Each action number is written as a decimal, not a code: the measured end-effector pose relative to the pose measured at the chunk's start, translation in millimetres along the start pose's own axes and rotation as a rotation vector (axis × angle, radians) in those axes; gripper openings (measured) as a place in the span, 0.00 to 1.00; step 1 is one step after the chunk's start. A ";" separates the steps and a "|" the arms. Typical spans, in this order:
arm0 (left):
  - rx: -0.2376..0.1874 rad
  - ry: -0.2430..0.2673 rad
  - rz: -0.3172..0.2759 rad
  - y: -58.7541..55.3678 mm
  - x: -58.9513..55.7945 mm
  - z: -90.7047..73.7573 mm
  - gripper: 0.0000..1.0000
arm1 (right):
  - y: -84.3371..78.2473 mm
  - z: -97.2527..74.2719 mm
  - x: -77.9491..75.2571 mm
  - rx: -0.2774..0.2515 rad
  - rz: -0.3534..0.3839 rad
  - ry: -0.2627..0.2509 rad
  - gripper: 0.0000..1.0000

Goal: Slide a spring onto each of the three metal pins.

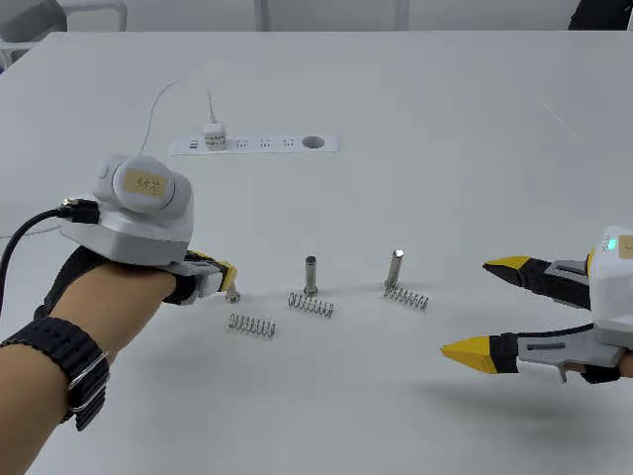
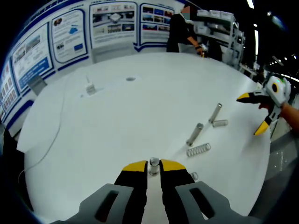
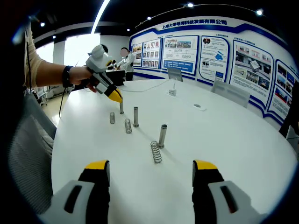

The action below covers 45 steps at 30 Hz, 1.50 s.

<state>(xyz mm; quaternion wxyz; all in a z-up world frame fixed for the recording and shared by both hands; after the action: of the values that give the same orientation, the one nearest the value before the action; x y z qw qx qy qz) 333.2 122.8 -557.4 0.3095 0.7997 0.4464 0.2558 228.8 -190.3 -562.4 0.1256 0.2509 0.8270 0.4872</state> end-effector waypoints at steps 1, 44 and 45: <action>0.000 -0.003 -0.002 -0.2 0.1 -0.3 0.10 | -0.1 0.1 0.0 0.001 0.000 0.000 0.73; -0.050 -0.024 -0.045 -20.4 13.9 -21.3 0.16 | 3.2 3.3 2.7 -0.001 -0.006 0.007 0.72; -0.049 -0.024 -0.048 -21.3 14.2 -21.7 0.16 | 3.3 3.6 3.0 0.000 -0.007 0.007 0.72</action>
<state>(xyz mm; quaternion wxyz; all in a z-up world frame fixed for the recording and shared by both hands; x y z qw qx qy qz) 313.2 149.7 -556.3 0.3405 0.7839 0.4552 0.2496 228.9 -184.7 -561.1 0.1241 0.2463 0.8284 0.4875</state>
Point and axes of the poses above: the centre of the closed fingertips' face, and the gripper's own axes: z roughly forward along the fingers, x roughly to its left, y roughly out of its top, the point moved 8 cm from there along -z, roughly backward along the fingers, and after that the axes turned 14 degrees about y, right-handed, at the moved point
